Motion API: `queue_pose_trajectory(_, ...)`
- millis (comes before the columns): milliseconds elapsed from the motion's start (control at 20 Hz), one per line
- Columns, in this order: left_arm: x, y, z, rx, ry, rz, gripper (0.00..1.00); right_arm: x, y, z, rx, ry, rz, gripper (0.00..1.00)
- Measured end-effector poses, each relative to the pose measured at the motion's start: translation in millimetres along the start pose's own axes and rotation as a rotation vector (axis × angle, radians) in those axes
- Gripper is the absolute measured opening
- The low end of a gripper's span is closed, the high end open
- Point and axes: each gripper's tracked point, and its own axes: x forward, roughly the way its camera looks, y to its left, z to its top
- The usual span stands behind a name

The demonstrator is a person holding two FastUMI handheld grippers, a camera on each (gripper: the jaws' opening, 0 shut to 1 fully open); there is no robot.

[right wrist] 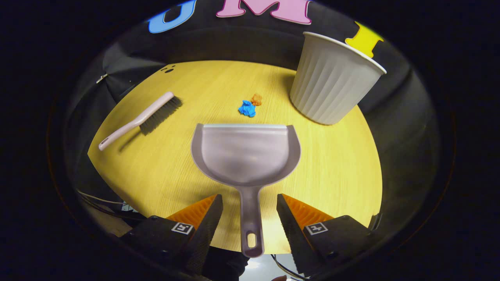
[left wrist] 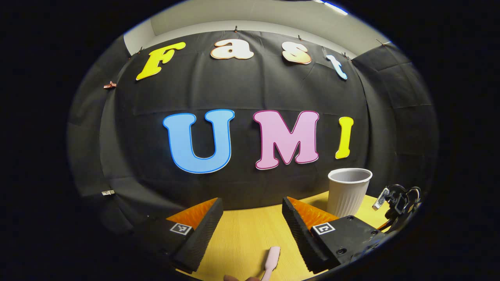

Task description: Pick up the small broom and dustpan from the desktop, sweep the trash into the dustpan with the broom, and then empty the trash into the garbage bin.

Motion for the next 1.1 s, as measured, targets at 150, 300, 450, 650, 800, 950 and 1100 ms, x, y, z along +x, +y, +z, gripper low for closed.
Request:
queue_pose_trajectory(150, -0.8, 0.2, -6.5, 0.0, 0.017, 0.005, 0.96, 26.9, 2.6, -5.8, 0.021, 0.068, 0.004, 0.83)
queue_pose_trajectory(300, -3.5, 3.4, -11.3, 0.005, 0.03, 0.014, 0.96, 45.2, 0.6, -11.0, 0.023, 0.125, 0.002, 0.79)
queue_pose_trajectory(450, -5.5, 7.9, -13.7, -0.001, 0.041, 0.034, 0.96, 51.1, 3.5, -11.3, 0.028, 0.159, 0.016, 0.61)
queue_pose_trajectory(650, -9.7, 10.3, -26.1, -0.016, 0.071, 0.061, 0.96, 51.0, 9.8, -7.3, 0.073, 0.174, 0.047, 0.49)
queue_pose_trajectory(800, -11.8, 8.8, -42.3, -0.011, 0.098, 0.074, 0.96, 55.7, 10.7, -6.6, 0.063, 0.158, 0.052, 0.38)
queue_pose_trajectory(950, -7.7, 2.4, -62.9, -0.007, 0.157, 0.054, 1.0, 53.2, 10.6, -3.3, 0.093, 0.139, 0.057, 0.38)
queue_pose_trajectory(1100, -2.1, 0.5, -95.0, -0.01, 0.251, 0.038, 0.96, 50.4, 0.5, -3.7, 0.048, 0.103, 0.027, 0.37)
